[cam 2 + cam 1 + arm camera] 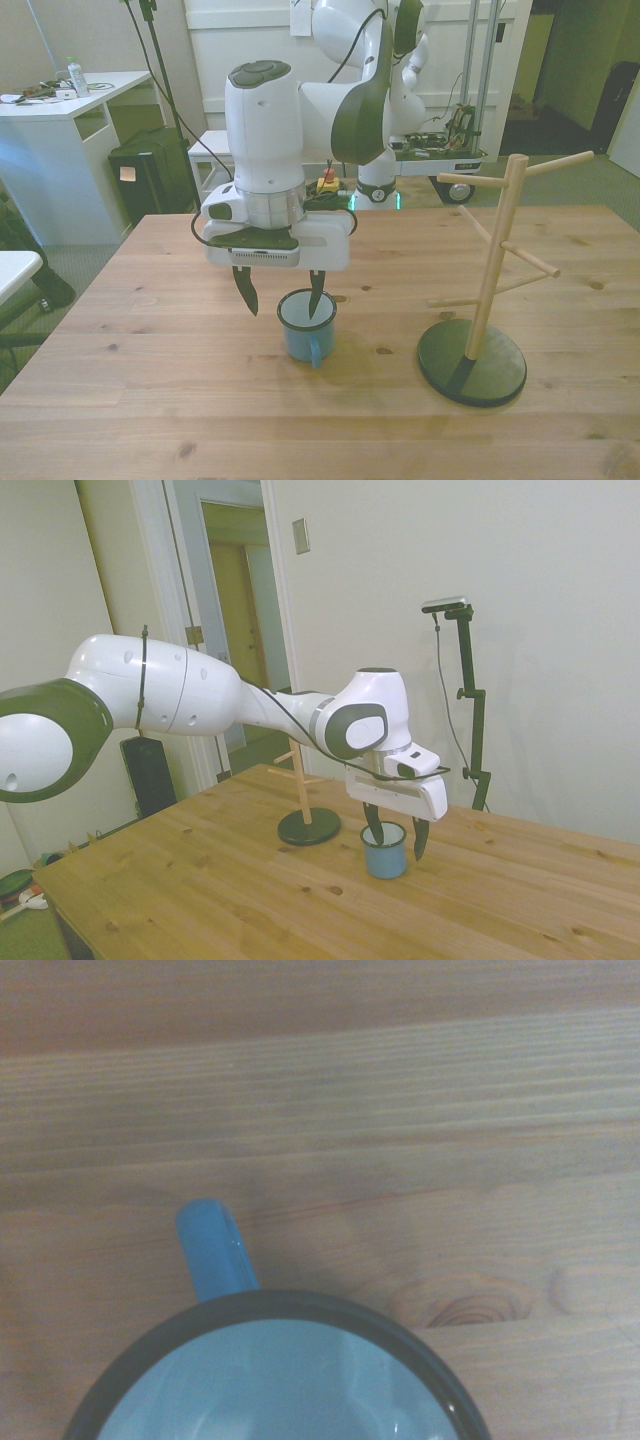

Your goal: Hang the mug

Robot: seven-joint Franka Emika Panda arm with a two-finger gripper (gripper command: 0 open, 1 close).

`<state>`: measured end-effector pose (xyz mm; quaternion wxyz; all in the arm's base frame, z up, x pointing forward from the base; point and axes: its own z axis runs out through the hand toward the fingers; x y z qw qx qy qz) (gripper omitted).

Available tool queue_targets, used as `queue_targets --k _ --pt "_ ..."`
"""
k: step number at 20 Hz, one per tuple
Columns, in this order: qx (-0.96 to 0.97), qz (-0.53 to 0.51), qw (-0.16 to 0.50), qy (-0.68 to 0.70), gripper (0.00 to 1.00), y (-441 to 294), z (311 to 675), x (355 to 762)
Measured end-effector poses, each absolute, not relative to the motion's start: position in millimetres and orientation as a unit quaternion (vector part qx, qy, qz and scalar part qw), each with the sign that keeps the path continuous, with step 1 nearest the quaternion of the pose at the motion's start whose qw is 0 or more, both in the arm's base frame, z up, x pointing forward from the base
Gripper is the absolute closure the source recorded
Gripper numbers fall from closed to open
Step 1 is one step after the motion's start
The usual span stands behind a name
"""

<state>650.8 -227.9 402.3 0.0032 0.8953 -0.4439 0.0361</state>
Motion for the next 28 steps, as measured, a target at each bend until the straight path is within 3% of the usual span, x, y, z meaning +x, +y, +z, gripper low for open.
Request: queue_targets --k 2,3,28 --pt "0.896 0.038 0.004 -0.443 0.0 -227.0 397.2 652.3" --pt "0.896 0.038 0.004 -0.443 1.0 -225.7 395.1 652.7" --pt "0.89 0.05 0.002 -0.454 1.0 -218.9 392.2 655.5"
